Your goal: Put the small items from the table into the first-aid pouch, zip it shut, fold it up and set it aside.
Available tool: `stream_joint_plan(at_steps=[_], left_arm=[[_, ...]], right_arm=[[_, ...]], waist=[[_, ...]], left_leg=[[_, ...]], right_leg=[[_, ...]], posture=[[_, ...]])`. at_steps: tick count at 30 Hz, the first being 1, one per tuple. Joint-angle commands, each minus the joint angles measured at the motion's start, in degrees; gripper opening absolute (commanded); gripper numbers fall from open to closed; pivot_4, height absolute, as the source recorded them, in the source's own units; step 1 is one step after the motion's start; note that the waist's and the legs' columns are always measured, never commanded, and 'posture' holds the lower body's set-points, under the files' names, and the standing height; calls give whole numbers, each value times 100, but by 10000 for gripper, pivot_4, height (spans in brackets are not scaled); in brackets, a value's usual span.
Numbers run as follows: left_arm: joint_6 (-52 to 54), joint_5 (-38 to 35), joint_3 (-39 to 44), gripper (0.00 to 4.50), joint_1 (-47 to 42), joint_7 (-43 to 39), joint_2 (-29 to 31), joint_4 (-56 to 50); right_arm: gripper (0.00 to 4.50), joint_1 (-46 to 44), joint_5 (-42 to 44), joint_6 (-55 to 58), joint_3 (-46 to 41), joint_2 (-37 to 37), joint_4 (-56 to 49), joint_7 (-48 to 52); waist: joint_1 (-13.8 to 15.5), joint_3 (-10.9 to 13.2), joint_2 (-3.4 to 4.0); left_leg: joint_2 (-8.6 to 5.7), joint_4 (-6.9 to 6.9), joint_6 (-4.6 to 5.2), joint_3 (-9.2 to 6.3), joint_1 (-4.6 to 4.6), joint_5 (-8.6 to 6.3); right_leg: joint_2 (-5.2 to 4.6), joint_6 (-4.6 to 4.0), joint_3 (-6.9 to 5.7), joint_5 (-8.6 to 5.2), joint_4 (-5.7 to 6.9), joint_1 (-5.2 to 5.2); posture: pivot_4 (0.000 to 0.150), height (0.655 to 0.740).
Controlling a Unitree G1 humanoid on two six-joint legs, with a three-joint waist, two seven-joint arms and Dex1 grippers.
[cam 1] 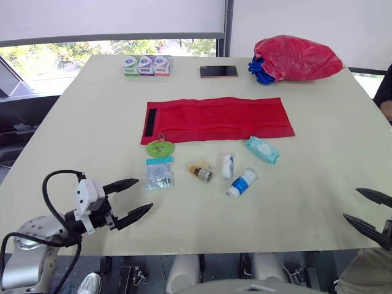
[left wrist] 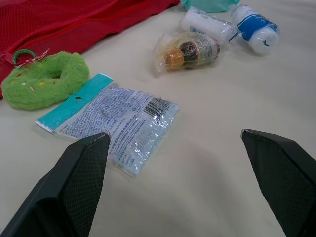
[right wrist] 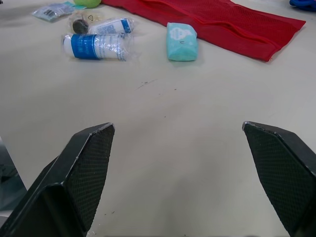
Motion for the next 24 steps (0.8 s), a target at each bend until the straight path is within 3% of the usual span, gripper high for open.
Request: stream_joint_plan(at_steps=[1, 15, 24], left_arm=[[-122, -20, 171, 45000, 13, 17, 30, -88], [-4, -165, 268, 45000, 143, 233, -55, -206], [1093, -412, 383, 45000, 67, 984, 6, -458]], right_arm=[[44370, -24, 57, -89, -18, -74, -7, 46], [44370, -157, 79, -55, 139, -43, -131, 21], [44370, -531, 286, 802, 873, 24, -1803, -828]], waist=[[0, 0, 0], [-1, 1, 1], [-3, 2, 1]], left_leg=[[0, 0, 0, 0, 0, 0], [12, 0, 0, 1, 0, 0], [38, -1, -1, 15, 7, -1]], right_leg=[[0, 0, 0, 0, 0, 0], [0, 0, 0, 0, 0, -1], [6, 0, 0, 0, 3, -4]], posture=[[1500, 7400], [1500, 7400], [1500, 7400]])
